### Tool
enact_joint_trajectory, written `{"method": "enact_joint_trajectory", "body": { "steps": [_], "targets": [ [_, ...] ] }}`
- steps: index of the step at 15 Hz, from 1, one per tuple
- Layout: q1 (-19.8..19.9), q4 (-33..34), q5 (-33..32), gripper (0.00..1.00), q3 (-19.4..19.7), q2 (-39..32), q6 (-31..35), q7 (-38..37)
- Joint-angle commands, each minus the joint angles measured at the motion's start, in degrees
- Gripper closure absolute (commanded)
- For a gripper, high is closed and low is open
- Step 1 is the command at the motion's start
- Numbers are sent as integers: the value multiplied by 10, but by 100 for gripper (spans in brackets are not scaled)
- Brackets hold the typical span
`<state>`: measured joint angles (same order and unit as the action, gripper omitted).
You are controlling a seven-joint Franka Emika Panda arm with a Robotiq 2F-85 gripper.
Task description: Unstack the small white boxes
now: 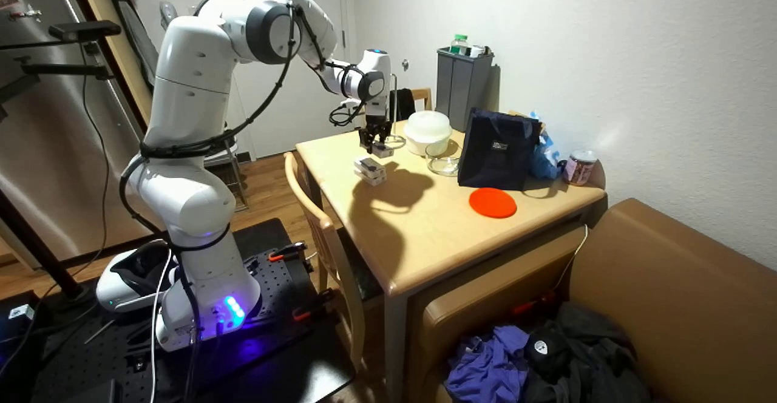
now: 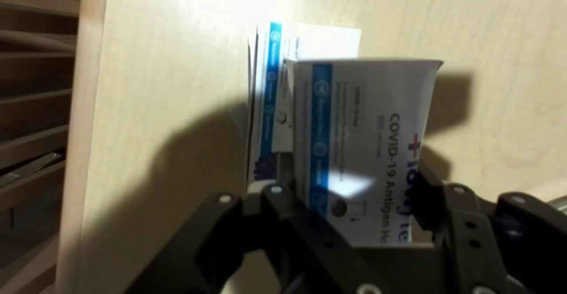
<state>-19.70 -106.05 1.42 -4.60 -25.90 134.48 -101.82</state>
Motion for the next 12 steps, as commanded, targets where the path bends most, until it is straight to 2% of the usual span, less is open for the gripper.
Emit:
{"method": "enact_joint_trajectory", "body": {
  "steps": [1,7,12],
  "targets": [
    [21,-121,18,56,7,75,68,-16],
    [72,-282,98,50,1,138,199,-4],
    [100,-346,176,47,-11,142,256,29]
  ]
}}
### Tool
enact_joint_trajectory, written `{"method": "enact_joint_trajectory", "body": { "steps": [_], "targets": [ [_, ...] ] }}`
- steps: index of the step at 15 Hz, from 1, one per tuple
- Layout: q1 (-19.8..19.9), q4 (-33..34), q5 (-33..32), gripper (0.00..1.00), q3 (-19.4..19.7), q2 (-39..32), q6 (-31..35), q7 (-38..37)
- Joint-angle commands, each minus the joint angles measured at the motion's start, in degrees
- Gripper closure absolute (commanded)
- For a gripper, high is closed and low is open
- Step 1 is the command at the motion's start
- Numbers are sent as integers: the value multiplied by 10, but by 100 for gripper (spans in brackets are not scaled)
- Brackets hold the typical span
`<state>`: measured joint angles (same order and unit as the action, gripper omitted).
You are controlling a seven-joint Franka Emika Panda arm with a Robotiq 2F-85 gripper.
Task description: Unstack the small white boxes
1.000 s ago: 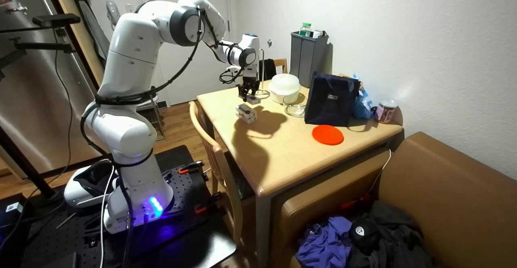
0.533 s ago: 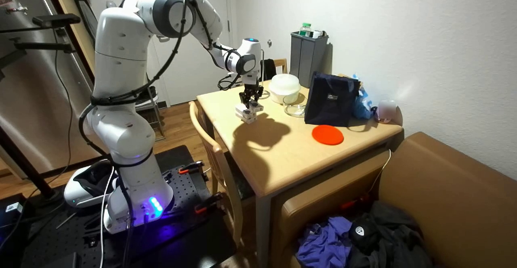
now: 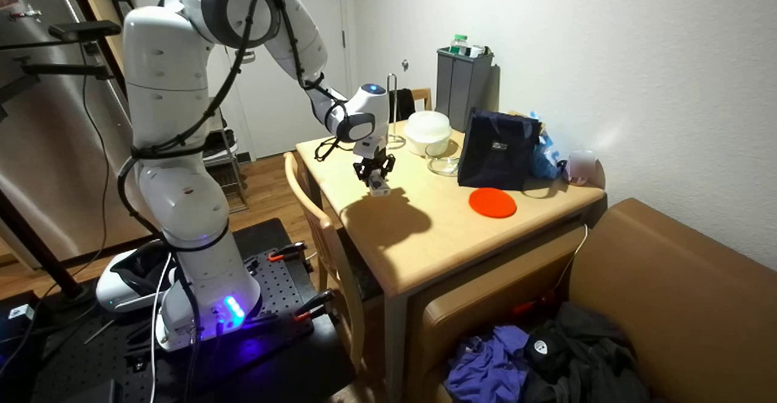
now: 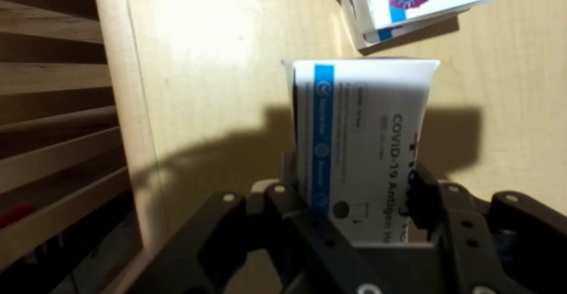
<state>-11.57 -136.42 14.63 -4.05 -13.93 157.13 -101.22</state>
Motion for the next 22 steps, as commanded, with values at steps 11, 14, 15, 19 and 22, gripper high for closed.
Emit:
{"method": "enact_joint_trajectory", "body": {
  "steps": [11,14,15,19,22],
  "targets": [
    [18,-44,80,25,-19,0,27,38],
    [13,-43,69,1,-15,1,22,30],
    [9,-43,62,0,-12,3,22,24],
    [4,-33,42,0,-9,-3,12,18],
    [4,-19,39,0,-12,-18,3,22]
  ]
}}
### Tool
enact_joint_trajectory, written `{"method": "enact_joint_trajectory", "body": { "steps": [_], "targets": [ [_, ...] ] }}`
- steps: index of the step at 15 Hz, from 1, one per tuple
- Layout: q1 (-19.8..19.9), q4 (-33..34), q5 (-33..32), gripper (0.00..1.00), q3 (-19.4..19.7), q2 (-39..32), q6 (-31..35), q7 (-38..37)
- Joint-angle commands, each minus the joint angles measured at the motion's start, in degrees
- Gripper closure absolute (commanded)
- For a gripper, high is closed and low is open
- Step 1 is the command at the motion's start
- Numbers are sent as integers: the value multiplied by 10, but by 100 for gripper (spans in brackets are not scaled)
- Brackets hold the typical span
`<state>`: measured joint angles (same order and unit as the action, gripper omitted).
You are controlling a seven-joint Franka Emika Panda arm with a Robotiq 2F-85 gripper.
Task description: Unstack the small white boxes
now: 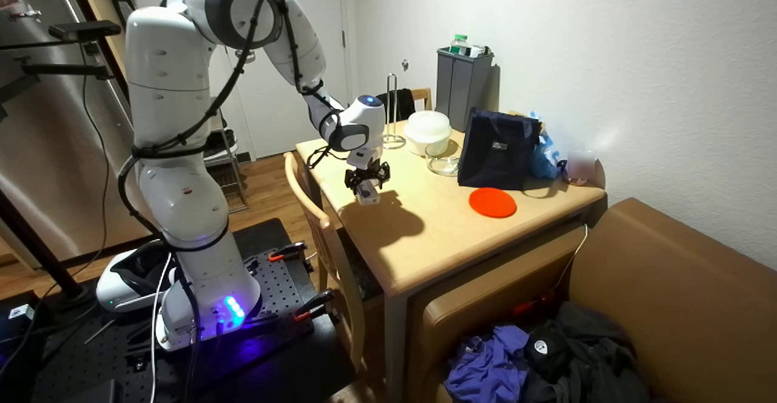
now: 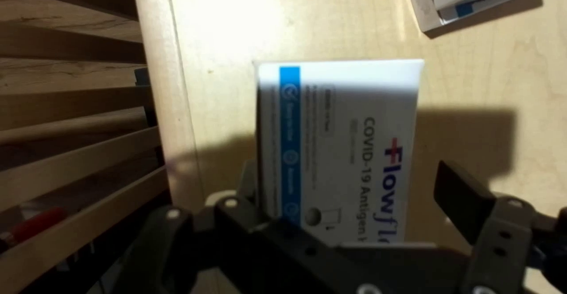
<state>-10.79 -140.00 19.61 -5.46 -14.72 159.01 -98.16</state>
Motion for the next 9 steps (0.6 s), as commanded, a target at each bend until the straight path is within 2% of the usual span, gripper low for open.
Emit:
{"method": "enact_joint_trajectory", "body": {
  "steps": [1,9],
  "targets": [
    [-4,21,-11,0,2,-15,-18,-7],
    [-12,78,-23,0,8,-72,-54,-13]
  ]
}}
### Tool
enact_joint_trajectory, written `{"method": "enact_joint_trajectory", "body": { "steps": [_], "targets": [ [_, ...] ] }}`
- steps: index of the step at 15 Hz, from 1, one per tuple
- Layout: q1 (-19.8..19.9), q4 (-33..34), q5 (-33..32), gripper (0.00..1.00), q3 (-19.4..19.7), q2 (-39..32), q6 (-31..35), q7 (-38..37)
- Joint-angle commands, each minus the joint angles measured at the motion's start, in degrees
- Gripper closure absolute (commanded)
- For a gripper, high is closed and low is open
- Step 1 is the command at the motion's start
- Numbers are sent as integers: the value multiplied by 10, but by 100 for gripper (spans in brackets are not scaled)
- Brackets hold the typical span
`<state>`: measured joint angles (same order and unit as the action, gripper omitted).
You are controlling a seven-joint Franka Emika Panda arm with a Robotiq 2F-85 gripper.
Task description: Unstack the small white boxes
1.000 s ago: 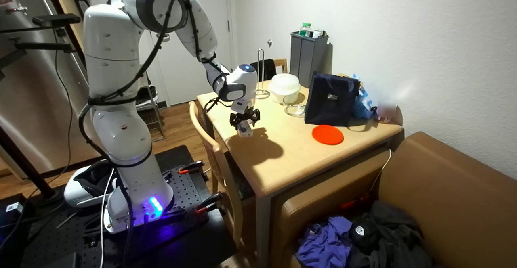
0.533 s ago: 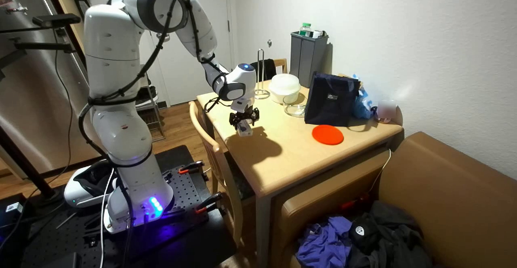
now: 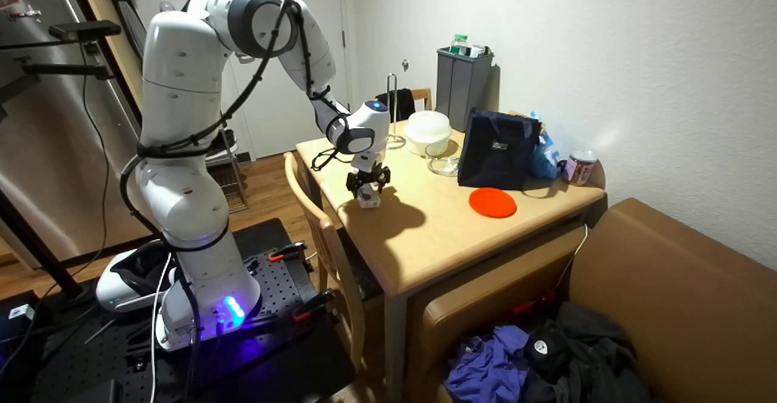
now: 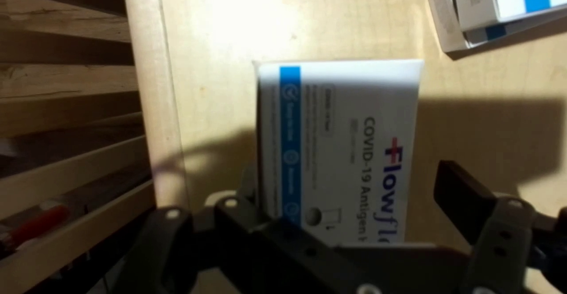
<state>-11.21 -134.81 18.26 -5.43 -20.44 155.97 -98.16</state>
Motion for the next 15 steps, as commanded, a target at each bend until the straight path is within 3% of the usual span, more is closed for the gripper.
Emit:
{"method": "enact_joint_trajectory", "body": {
  "steps": [1,5,15],
  "targets": [
    [-10,29,-10,0,8,-18,-21,-14],
    [-24,29,-18,0,22,-20,-10,-31],
    [-17,24,-11,0,13,-22,-4,-14]
  ]
}}
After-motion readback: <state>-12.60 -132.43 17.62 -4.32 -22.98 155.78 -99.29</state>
